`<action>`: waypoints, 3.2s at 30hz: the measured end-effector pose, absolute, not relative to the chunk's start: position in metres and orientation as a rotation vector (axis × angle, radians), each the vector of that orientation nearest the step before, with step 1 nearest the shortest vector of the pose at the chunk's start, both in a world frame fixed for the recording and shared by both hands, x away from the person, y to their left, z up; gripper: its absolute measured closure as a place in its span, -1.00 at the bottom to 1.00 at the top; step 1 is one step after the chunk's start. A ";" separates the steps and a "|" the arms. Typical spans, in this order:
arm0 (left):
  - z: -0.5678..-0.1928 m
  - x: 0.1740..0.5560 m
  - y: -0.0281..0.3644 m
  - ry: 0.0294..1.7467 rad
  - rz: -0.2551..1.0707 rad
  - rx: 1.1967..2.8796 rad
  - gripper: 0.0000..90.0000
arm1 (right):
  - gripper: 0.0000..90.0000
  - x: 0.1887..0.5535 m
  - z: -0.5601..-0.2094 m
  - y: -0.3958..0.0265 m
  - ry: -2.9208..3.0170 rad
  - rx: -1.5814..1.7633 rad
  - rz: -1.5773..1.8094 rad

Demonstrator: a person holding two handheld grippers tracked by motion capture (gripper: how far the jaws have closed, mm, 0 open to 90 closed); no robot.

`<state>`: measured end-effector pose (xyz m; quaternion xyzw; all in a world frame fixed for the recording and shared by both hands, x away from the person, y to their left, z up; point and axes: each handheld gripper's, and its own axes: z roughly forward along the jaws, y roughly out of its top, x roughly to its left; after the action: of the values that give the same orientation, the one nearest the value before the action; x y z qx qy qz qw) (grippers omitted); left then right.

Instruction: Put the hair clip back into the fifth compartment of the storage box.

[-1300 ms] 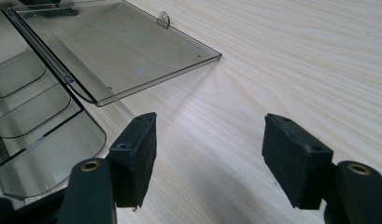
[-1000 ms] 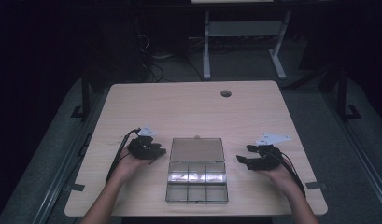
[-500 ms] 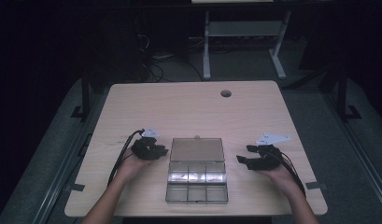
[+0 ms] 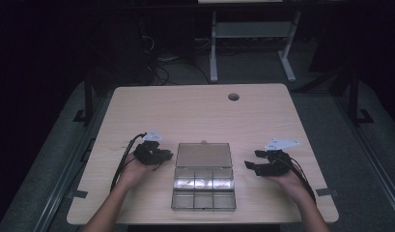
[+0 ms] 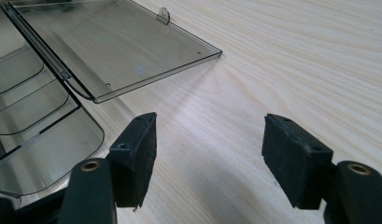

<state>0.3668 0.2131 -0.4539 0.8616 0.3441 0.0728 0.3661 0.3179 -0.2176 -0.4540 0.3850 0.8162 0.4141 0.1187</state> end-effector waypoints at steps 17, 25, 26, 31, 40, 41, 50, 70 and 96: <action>-0.423 0.349 0.224 0.838 0.128 2.152 0.72 | -0.22 0.318 -0.454 -0.217 2.394 1.123 1.208; -0.410 0.340 0.211 0.795 0.098 2.144 0.72 | -0.22 0.319 -0.456 -0.217 2.400 1.121 1.205; -0.408 0.339 0.208 0.787 0.094 2.147 0.72 | -0.22 0.319 -0.456 -0.217 2.400 1.122 1.205; -0.402 0.331 0.197 0.745 0.073 2.147 0.72 | -0.22 0.319 -0.456 -0.217 2.400 1.124 1.201; -0.390 0.316 0.172 0.640 0.027 2.149 0.72 | -0.22 0.319 -0.456 -0.216 2.404 1.120 1.197; -0.390 0.315 0.170 0.625 0.026 2.152 0.72 | -0.22 0.319 -0.457 -0.216 2.405 1.120 1.197; -0.389 0.299 0.144 0.548 -0.008 2.180 0.72 | -0.22 0.319 -0.457 -0.216 2.405 1.108 1.193; -0.411 0.279 0.100 0.461 -0.090 2.207 0.72 | -0.22 0.319 -0.457 -0.214 2.413 1.113 1.189; -0.434 0.272 0.079 0.432 -0.126 2.281 0.70 | -0.22 0.318 -0.456 -0.214 2.413 1.108 1.189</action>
<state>0.2725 0.0794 -0.4342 0.9005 0.1704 -0.0497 0.3970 0.3184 -0.2144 -0.4564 0.3783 0.8237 0.4060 0.1160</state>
